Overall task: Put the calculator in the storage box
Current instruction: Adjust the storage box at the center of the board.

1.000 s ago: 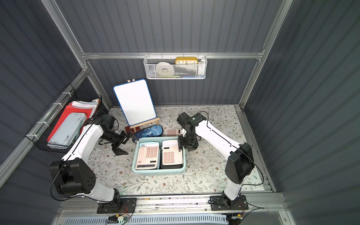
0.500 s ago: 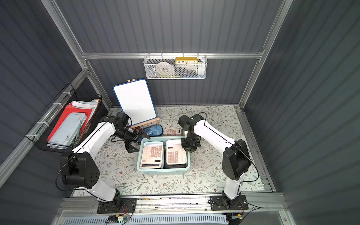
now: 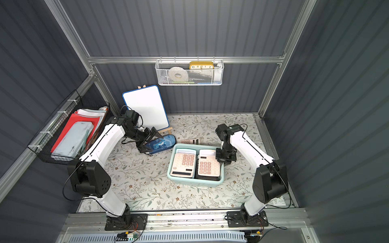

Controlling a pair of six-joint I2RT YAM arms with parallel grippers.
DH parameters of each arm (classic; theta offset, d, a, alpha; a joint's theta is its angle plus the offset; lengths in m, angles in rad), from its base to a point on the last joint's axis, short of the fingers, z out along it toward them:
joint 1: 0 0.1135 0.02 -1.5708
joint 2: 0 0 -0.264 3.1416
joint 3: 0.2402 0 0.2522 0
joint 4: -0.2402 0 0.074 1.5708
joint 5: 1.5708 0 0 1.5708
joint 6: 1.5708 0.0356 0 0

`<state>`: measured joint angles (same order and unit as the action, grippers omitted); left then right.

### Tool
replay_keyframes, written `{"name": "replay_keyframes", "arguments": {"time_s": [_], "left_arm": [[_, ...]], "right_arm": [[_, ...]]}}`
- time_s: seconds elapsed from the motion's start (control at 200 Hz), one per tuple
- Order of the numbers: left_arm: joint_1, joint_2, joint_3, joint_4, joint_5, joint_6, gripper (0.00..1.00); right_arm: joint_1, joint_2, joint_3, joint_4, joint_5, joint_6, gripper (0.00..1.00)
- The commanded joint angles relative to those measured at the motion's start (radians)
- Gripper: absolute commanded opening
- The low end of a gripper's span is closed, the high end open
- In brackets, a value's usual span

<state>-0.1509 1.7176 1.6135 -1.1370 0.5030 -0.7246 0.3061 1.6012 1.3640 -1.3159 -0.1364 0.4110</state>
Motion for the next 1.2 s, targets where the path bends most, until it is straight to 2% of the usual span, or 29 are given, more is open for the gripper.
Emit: {"name": "replay_keyframes", "arguments": {"time_s": [0.0, 0.325, 0.55, 0.65, 0.695, 0.775, 0.886, 1.016, 1.196], "left_arm": [[0.008, -0.041, -0.003, -0.022, -0.053, -0.002, 0.99], [0.016, -0.045, -0.014, -0.002, -0.079, 0.001, 0.99], [0.037, -0.067, -0.014, 0.017, -0.131, 0.002, 0.99], [0.038, -0.034, -0.017, 0.047, -0.103, 0.040, 0.99], [0.029, -0.013, -0.017, 0.086, -0.056, 0.036, 0.99], [0.006, 0.030, -0.008, 0.116, -0.040, 0.027, 0.99], [-0.003, 0.078, -0.007, 0.165, 0.001, -0.023, 0.99], [-0.016, 0.155, 0.002, 0.214, 0.057, -0.091, 0.99], [-0.091, 0.273, 0.057, 0.283, 0.091, -0.156, 0.99]], "right_arm": [[-0.069, -0.016, -0.044, -0.023, 0.059, 0.017, 0.18], [-0.229, -0.029, -0.040, -0.036, 0.092, -0.002, 0.18], [-0.255, -0.011, -0.029, -0.014, 0.067, -0.014, 0.19], [-0.258, -0.009, -0.030, -0.009, 0.081, -0.008, 0.19], [-0.264, -0.006, -0.029, -0.010, 0.083, -0.007, 0.19], [-0.275, -0.001, -0.014, -0.027, 0.095, -0.001, 0.19], [-0.294, 0.000, 0.002, -0.046, 0.123, 0.003, 0.19], [-0.313, -0.002, 0.007, -0.029, 0.086, 0.006, 0.23], [-0.313, 0.007, 0.018, -0.029, 0.077, 0.014, 0.24]]}}
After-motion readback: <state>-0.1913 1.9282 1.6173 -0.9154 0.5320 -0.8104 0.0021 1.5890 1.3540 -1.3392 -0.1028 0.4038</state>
